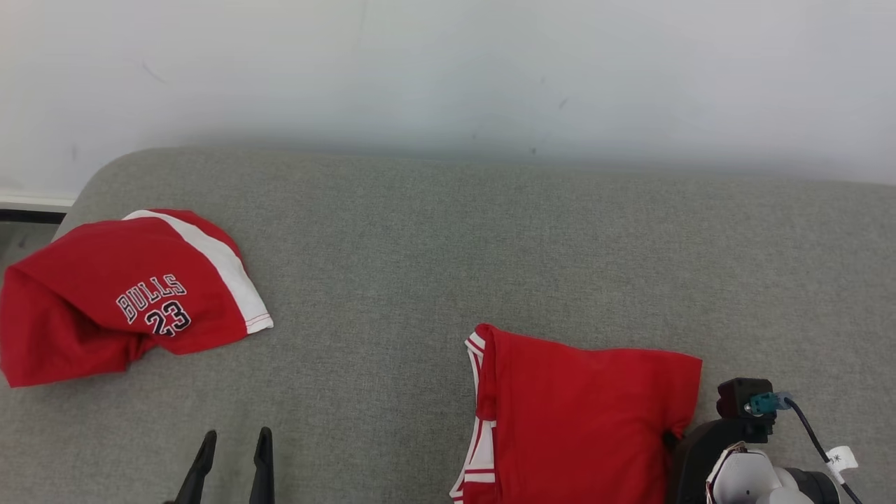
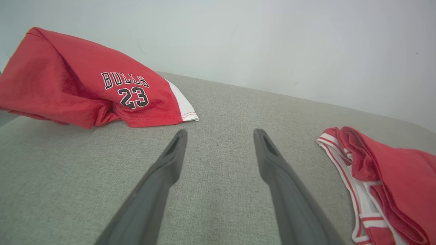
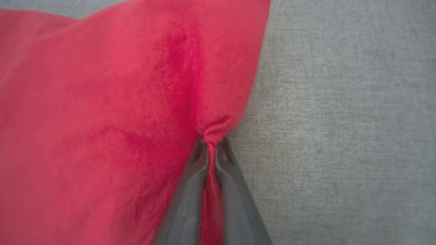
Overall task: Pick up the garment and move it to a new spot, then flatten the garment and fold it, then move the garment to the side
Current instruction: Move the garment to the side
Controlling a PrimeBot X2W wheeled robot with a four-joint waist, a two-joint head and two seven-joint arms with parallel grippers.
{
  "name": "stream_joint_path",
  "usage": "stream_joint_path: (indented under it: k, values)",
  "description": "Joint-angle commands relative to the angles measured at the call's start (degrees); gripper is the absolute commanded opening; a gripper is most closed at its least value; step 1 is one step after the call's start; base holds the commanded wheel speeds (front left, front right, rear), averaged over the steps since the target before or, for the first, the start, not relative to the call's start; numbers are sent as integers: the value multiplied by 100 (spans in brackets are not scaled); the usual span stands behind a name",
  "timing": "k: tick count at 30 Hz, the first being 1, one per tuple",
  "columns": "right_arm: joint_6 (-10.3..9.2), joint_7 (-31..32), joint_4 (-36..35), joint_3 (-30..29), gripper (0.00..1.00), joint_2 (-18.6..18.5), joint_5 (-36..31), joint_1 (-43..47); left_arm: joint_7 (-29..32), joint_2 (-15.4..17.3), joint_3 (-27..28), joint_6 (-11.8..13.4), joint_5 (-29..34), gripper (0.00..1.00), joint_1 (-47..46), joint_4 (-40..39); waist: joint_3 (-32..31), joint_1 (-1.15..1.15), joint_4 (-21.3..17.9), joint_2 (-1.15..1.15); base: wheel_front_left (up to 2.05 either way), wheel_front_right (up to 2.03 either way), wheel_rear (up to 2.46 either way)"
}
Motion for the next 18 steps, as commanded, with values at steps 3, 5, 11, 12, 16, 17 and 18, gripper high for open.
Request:
stream_joint_path:
  k: [3,5,11,12,16,17,18]
  values:
    - [-17,-117,110,-129,0,-4,-221,-85,-19,-11,41,-7,-47,100,-34,-45,12,0,-132,0,0,0,0]
    - [-18,-166,118,-196,0,-13,-345,-183,-18,-15,38,-7,-63,100,-32,-62,45,0,-225,0,0,0,0]
    - [-15,-301,86,-353,0,-9,-792,-696,-18,48,-70,-7,-161,100,-180,-274,320,0,-707,0,0,0,0]
    - [-15,-314,76,-391,0,-6,-854,-807,-18,67,-100,-7,-160,100,-209,-333,401,0,-809,0,0,0,0]
    - [-14,-430,78,-500,0,-94,-1141,-1285,-19,180,-238,-6,-111,100,-407,-535,788,0,-1211,0,0,0,0]
    - [-14,-482,89,-532,0,-139,-1194,-1432,-17,207,-279,-7,-96,100,-470,-589,913,0,-1323,0,0,0,0]
    - [-14,-516,115,-545,0,-165,-1220,-1566,-18,240,-305,-7,-70,100,-528,-646,1037,0,-1427,0,0,0,0]
